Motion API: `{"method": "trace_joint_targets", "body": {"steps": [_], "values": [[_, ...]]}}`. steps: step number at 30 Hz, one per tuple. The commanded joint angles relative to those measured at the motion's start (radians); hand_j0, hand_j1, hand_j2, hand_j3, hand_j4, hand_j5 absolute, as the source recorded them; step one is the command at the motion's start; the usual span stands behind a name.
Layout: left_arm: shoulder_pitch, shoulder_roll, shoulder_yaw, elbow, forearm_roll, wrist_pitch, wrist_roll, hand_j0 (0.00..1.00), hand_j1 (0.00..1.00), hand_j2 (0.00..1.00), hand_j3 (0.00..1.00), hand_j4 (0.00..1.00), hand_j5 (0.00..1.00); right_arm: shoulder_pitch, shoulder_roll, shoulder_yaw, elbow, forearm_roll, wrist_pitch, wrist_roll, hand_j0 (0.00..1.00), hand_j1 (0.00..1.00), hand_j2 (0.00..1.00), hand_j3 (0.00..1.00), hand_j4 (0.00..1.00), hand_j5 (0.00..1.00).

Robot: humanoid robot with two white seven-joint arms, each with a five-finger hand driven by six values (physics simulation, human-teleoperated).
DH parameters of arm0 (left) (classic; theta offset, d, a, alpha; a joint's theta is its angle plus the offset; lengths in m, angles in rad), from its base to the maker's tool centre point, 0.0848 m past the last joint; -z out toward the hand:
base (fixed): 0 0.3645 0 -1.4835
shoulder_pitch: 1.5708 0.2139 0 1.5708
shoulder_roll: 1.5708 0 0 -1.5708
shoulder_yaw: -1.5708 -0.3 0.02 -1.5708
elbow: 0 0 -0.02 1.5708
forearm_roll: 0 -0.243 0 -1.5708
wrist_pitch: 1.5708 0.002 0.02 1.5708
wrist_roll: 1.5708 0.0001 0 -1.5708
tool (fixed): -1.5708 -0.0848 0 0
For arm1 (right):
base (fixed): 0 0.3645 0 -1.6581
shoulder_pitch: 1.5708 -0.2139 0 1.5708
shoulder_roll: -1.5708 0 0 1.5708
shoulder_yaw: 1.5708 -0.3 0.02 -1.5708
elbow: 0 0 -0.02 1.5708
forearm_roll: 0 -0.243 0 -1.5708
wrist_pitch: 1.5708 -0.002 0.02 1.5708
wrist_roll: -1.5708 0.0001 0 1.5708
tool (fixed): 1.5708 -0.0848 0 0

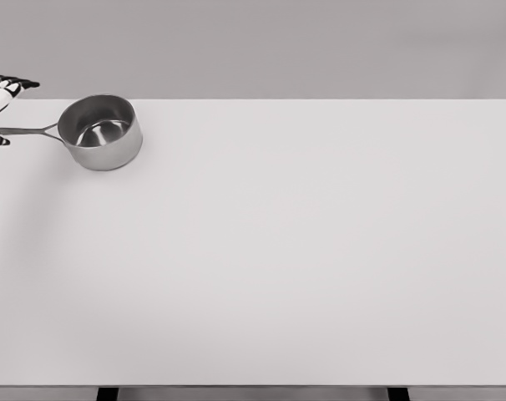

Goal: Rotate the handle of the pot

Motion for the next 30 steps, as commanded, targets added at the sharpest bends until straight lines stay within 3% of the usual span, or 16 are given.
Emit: {"method": "trace_joint_targets", "body": {"steps": [1, 6, 14, 19, 22, 26, 30], "values": [[0.0, 0.002, 0.008, -0.016, 0.013, 0.0, 0.002, 1.0, 1.0, 1.0, 1.0, 1.0, 1.0, 0.0, 0.0, 0.0, -0.001, 0.0, -0.001, 0.0, 1.0, 1.0, 1.0, 1.0, 1.0, 1.0], [0.017, 0.08, 0.006, -0.179, 0.018, 0.0, -0.001, 1.0, 1.0, 1.0, 1.0, 1.0, 1.0, 0.0, 0.0, 0.0, 0.0, 0.0, -0.001, 0.0, 1.0, 1.0, 1.0, 1.0, 1.0, 1.0], [0.06, 0.091, 0.004, -0.242, 0.018, 0.0, 0.0, 1.0, 1.0, 1.0, 1.0, 1.0, 1.0, 0.0, 0.0, 0.0, 0.0, 0.0, -0.001, 0.0, 1.0, 1.0, 1.0, 1.0, 1.0, 1.0], [0.072, 0.095, 0.006, -0.326, 0.018, 0.0, 0.0, 1.0, 1.0, 1.0, 1.0, 1.0, 1.0, 0.0, 0.0, 0.0, -0.001, 0.0, -0.001, 0.0, 1.0, 1.0, 1.0, 1.0, 1.0, 1.0], [0.103, 0.132, 0.006, -0.389, 0.075, 0.0, -0.001, 1.0, 1.0, 1.0, 1.0, 1.0, 1.0, 0.0, 0.0, 0.0, 0.0, 0.0, -0.001, 0.0, 1.0, 1.0, 1.0, 1.0, 1.0, 1.0], [0.184, 0.241, 0.008, -0.691, 0.217, 0.0, -0.007, 1.0, 1.0, 1.0, 1.0, 1.0, 1.0, 0.0, 0.0, 0.0, 0.0, 0.0, 0.001, 0.0, 1.0, 1.0, 1.0, 1.0, 1.0, 1.0], [0.189, 0.261, 0.008, -0.978, 0.302, 0.0, -0.01, 1.0, 1.0, 1.0, 1.0, 1.0, 1.0, 0.0, 0.0, 0.0, -0.001, 0.0, 0.001, 0.0, 1.0, 1.0, 1.0, 1.0, 1.0, 1.0]]}}
